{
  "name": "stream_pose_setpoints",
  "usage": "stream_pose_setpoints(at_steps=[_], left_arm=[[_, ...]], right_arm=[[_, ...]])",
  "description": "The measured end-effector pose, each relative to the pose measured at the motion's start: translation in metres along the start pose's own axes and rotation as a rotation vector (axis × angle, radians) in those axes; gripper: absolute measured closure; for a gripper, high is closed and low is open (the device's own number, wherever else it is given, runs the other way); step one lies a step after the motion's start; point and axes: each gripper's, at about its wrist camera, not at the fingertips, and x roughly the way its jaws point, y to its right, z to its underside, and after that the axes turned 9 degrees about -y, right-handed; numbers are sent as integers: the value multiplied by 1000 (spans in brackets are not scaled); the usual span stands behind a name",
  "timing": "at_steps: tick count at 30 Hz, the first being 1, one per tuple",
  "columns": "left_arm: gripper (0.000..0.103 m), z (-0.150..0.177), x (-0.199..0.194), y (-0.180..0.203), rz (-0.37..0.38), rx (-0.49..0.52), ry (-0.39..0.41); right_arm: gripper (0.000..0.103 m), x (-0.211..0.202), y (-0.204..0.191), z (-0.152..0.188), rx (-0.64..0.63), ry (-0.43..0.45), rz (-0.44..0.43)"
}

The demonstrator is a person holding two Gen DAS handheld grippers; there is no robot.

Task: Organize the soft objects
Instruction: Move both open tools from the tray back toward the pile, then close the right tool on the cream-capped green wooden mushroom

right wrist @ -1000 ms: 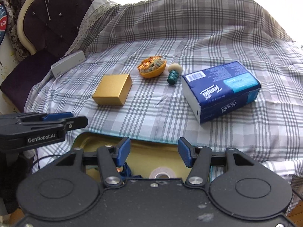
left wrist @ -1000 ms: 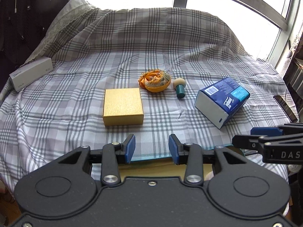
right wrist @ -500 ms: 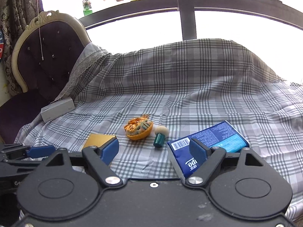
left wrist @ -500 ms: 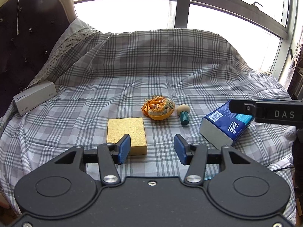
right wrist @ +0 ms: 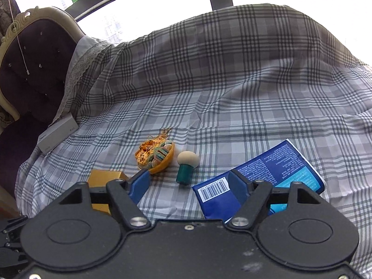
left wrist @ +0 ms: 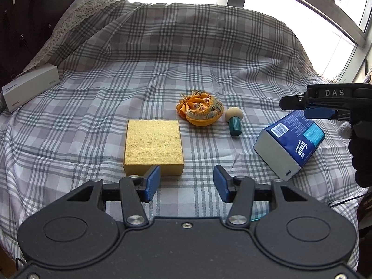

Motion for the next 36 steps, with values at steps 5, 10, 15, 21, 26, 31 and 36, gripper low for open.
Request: stream_pose_setpoints(at_steps=[5,10,15,21,26,31,36], left_arm=[[53,-10,11,-10,-11,-26,-41],[53,-24,14,-23,-49,-52,-38],[53,-40,16,-35,-76,-77,-36],[53,-52,25,-42,-80,-100,-64],[53,-55,31,-43,-71,-104,-83],[53,-54,34,-45,-70,-107,-100],[53,-55,34,-46,-70,-111,-101]], right_arm=[[35,28,17,-23,27,-56,10],[37,49,26,-40,21,-75,36],[37,65,32,-50,10,-119,38],[37,86,15,-53,-84,-193,11],[37,104,-2,-52,-158,-238,-13],[37,117,-16,-50,-193,-270,-31],[40,132,-26,-47,-217,-293,-24]])
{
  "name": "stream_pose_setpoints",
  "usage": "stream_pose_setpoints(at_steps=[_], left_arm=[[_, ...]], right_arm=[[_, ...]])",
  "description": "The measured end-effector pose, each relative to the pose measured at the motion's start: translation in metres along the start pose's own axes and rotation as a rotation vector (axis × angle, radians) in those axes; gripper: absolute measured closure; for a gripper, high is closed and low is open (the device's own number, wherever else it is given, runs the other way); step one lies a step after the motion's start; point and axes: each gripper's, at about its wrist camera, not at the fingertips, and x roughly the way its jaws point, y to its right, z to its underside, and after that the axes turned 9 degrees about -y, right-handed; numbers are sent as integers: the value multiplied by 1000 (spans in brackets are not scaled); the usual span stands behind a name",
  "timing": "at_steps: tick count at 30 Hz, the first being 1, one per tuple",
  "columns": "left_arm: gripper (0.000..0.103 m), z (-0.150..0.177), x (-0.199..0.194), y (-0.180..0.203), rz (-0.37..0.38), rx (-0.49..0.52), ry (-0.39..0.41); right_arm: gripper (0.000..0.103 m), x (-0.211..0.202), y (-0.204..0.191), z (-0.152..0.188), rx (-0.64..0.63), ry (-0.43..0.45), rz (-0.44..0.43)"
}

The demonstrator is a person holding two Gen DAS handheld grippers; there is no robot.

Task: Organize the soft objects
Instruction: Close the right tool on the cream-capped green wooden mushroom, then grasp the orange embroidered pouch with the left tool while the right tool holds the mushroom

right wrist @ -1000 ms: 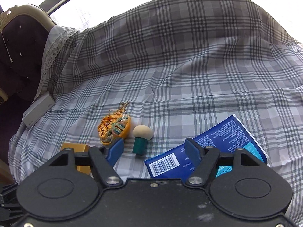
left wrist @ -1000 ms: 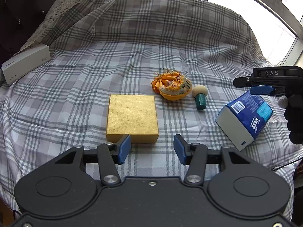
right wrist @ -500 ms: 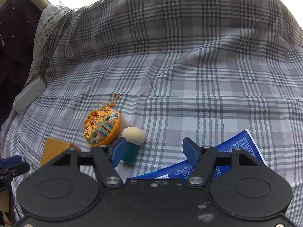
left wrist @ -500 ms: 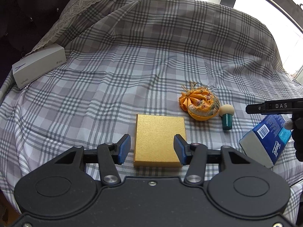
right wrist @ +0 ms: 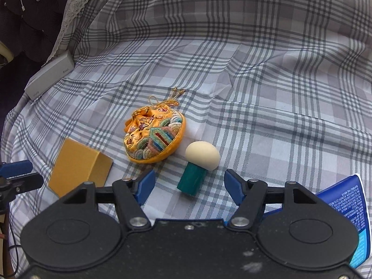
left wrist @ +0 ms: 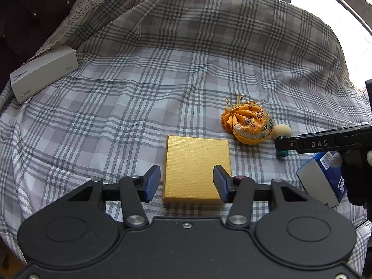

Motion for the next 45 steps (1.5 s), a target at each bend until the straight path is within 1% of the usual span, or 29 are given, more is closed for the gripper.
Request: stream_pose_setpoints(at_steps=[4,7,10,11,12,15,18,25,30,36,42,45], left_arm=[[53,0,-1,0,0,0,5],[53,-1,-2,-1,-4,-1,6],[53,-4,-2,1,3,5,5],[53,-5,-2,3,7,10,5],[53,-7,-2,5,8,17,4],[53,-15,0,14,7,40,2],[53,-24,4,25,29,57,-6],[53,-60,20,53,83,74,-40],[53,-85,41,71,92,63,-72],[53,-96,69,86,118,48,-117],[53,-96,92,104,111,57,-134],[53,-98,96,112,61,69,-97]], right_arm=[[47,12,-1,-5,14,-16,4],[48,20,0,-9,24,-17,32],[55,23,4,-11,38,-21,55],[62,25,8,-11,51,-31,53],[70,26,11,-11,60,-34,53],[74,23,22,-11,95,-17,9],[74,13,31,-9,146,13,-33],[74,-24,54,-9,228,136,-67],[74,-51,75,-3,266,207,-74],[74,-74,98,12,290,261,-78],[74,-83,114,28,298,281,-76],[74,-81,120,33,305,280,-76]])
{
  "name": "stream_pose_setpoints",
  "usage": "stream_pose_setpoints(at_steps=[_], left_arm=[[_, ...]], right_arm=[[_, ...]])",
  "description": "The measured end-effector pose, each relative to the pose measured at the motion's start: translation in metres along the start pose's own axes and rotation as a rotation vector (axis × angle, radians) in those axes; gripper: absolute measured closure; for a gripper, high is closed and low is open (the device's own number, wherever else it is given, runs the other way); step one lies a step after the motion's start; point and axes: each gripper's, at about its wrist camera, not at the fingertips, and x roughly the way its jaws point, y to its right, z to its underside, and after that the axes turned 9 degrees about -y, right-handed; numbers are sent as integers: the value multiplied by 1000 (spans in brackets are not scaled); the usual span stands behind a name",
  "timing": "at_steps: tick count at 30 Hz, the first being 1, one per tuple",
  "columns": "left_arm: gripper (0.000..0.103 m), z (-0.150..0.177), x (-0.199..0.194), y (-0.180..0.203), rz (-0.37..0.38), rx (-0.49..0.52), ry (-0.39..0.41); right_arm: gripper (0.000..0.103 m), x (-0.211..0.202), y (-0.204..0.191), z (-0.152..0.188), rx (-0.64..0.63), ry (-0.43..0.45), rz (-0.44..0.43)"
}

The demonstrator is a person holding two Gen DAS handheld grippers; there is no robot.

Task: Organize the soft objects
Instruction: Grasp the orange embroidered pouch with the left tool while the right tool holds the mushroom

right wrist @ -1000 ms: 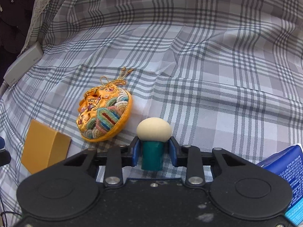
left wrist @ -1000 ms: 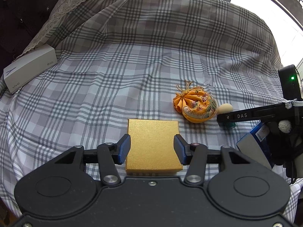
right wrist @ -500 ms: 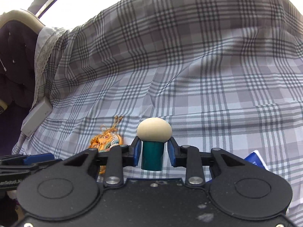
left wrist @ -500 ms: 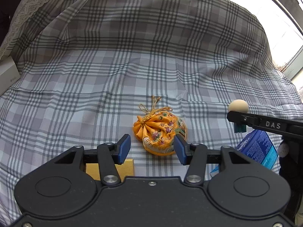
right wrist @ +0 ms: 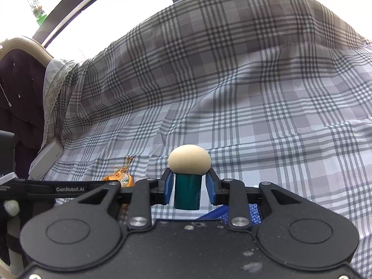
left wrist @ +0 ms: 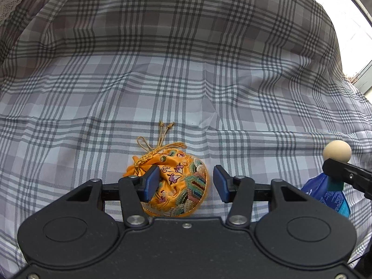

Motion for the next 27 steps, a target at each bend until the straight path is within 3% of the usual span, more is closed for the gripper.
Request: stream_pose_setpoints(at_steps=[9,16,22,23,24,27], left_arm=[[51,-7,11,7,-82,32,16],[47,-18,16,-8,-42,-103,-3],[34,-13,24,1,-59,-84,7],[37,-12,24,4,-73,-72,11],[48,-11,24,6,-91,-66,20],[51,-13,20,7,-81,-45,21]], right_arm=[[74,4,19,6,32,-3,-16],[74,-1,26,10,37,14,-31],[74,-8,26,12,35,28,-42],[74,-10,27,12,36,30,-45],[74,-12,27,12,36,33,-47],[74,-17,28,14,33,43,-47]])
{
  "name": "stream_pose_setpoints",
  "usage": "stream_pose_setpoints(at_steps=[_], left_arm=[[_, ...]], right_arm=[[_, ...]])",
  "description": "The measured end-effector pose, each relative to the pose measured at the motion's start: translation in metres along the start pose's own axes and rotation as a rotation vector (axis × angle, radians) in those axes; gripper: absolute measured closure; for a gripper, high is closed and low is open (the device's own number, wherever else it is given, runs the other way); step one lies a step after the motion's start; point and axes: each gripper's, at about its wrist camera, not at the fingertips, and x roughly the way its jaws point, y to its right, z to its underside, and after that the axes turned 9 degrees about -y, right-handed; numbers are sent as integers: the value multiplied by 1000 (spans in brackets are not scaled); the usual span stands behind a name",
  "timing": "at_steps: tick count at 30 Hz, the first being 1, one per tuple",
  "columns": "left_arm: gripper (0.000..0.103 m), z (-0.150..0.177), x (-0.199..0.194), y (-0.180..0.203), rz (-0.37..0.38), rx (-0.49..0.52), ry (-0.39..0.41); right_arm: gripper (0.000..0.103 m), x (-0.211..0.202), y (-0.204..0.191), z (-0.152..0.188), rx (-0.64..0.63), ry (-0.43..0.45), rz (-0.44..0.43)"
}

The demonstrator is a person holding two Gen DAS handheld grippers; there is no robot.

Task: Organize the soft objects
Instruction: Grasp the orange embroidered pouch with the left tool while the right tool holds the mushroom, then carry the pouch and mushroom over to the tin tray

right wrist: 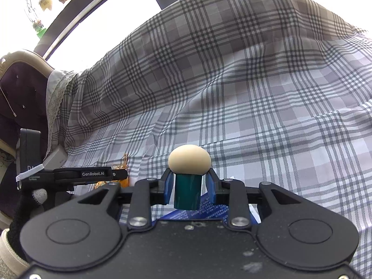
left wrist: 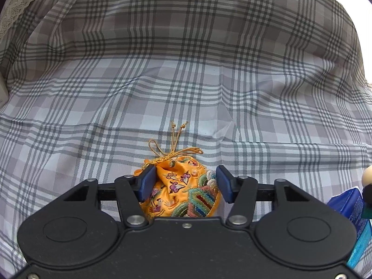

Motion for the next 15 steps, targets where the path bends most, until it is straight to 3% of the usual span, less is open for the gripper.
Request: stream_pose_setpoints(at_steps=[7,15], left_arm=[[57,-7,-19,11,51,15,8],[57,-19,-50,73,120,125,66]], right_arm=[[74,-20,7,4,15,38,9],[74,-50,30,17,59,70,82]])
